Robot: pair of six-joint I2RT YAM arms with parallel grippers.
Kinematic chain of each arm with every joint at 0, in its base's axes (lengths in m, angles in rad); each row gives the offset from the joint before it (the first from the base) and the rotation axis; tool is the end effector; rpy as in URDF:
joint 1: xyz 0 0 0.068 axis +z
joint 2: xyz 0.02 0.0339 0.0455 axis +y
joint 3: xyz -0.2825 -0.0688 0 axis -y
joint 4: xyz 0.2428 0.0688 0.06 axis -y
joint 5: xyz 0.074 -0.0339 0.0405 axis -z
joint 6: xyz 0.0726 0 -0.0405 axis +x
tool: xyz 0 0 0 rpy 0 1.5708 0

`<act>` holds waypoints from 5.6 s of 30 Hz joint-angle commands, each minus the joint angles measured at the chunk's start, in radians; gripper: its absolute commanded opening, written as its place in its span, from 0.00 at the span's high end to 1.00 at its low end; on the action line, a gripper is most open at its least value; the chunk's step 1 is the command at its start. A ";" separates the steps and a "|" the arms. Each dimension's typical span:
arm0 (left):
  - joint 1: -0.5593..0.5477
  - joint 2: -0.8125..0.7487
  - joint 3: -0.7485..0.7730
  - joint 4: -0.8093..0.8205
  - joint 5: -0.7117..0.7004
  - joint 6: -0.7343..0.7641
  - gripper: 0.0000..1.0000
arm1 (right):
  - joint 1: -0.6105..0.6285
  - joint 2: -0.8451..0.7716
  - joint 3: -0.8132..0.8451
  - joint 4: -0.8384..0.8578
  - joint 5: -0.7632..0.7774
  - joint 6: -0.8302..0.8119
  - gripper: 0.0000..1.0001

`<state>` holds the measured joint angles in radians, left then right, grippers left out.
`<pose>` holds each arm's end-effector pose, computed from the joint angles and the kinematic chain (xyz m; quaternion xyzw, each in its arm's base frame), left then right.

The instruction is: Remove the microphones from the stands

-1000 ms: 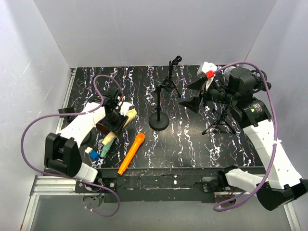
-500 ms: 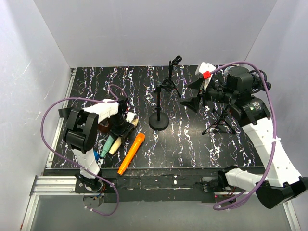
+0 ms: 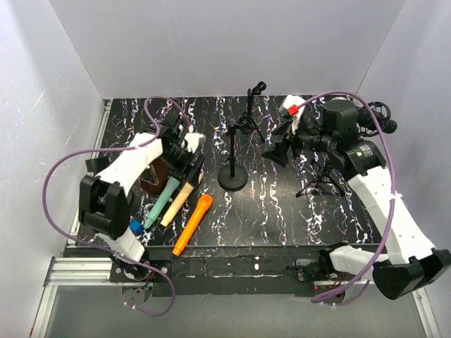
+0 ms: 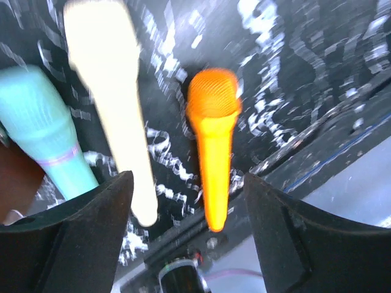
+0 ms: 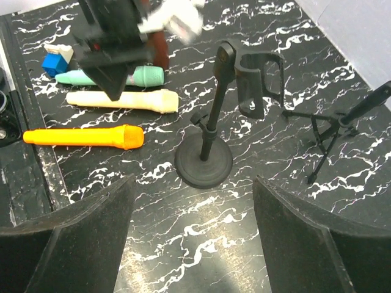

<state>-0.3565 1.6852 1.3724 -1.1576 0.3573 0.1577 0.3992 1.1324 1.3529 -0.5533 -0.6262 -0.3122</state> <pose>0.2872 -0.1341 0.2352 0.2585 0.9483 -0.1815 0.0315 0.2133 0.1361 0.4375 -0.4374 0.6641 0.2746 0.5406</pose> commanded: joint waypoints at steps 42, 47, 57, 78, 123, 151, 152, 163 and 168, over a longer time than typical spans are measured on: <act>-0.102 -0.401 -0.357 0.972 0.149 0.583 0.37 | 0.043 0.201 -0.187 0.851 -0.270 0.111 0.31; -0.102 -0.438 -0.371 0.989 0.128 0.525 0.35 | 0.047 0.089 -0.132 0.716 -0.242 0.094 0.31; -0.102 -0.452 -0.400 0.993 0.109 0.484 0.34 | 0.047 0.125 -0.248 0.733 -0.257 0.111 0.34; -0.102 -0.466 -0.381 0.941 0.095 0.425 0.33 | 0.095 0.316 -0.466 1.242 0.094 0.257 0.32; -0.229 -0.107 -0.446 1.386 0.052 0.924 0.76 | 0.116 0.362 -0.408 1.179 0.054 0.412 0.99; 0.004 0.120 -0.035 0.891 0.718 -0.352 1.00 | 0.113 0.219 -0.520 1.035 -0.107 -0.074 0.99; 0.010 0.120 -0.042 0.910 0.706 -0.398 0.86 | 0.112 0.221 -0.521 1.038 -0.098 -0.076 0.99; -0.034 -0.136 -0.143 0.880 0.318 0.136 0.29 | 0.061 0.282 -0.453 1.012 -0.066 0.082 0.99; -0.107 -0.150 -0.255 1.047 0.201 0.180 0.32 | 0.059 0.303 -0.410 0.995 -0.055 0.154 0.99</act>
<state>-0.4183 1.5467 1.1931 -0.2260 0.6796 0.2138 0.4641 1.4212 0.8799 0.4591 -0.6903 -0.2161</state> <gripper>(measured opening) 0.682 0.099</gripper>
